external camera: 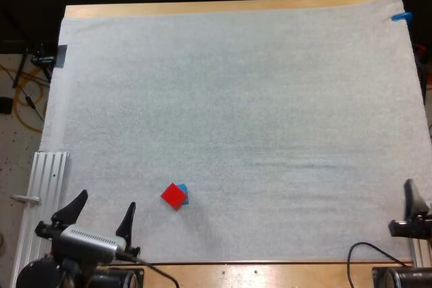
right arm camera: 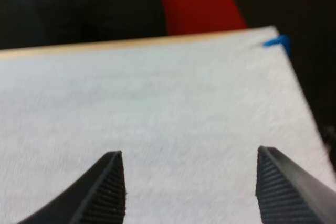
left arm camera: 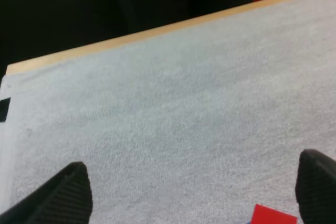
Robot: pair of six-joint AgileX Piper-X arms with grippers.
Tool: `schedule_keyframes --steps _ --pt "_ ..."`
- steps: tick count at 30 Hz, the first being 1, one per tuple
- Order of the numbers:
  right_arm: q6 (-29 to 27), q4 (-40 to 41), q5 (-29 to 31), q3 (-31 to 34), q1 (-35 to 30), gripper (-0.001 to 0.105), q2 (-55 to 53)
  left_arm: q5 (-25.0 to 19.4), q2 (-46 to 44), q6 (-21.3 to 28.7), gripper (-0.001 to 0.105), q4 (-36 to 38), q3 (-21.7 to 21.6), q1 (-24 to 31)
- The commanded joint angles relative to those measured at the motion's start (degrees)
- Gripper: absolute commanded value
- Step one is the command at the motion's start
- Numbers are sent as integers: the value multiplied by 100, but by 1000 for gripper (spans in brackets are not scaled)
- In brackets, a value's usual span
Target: Stack red cube on blue cube
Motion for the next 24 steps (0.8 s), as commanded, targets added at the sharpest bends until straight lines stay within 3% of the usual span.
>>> schedule_keyframes --steps 1,10,24 --pt "-94 -83 -162 117 -22 54 -222 -119 -799 -29 76 -198 144 10" --pt "-93 119 -162 397 -22 54 -222 -122 -799 -39 76 -352 788 10" --pt "-48 119 -136 397 -22 54 -222 -113 -799 -26 76 -363 791 10"
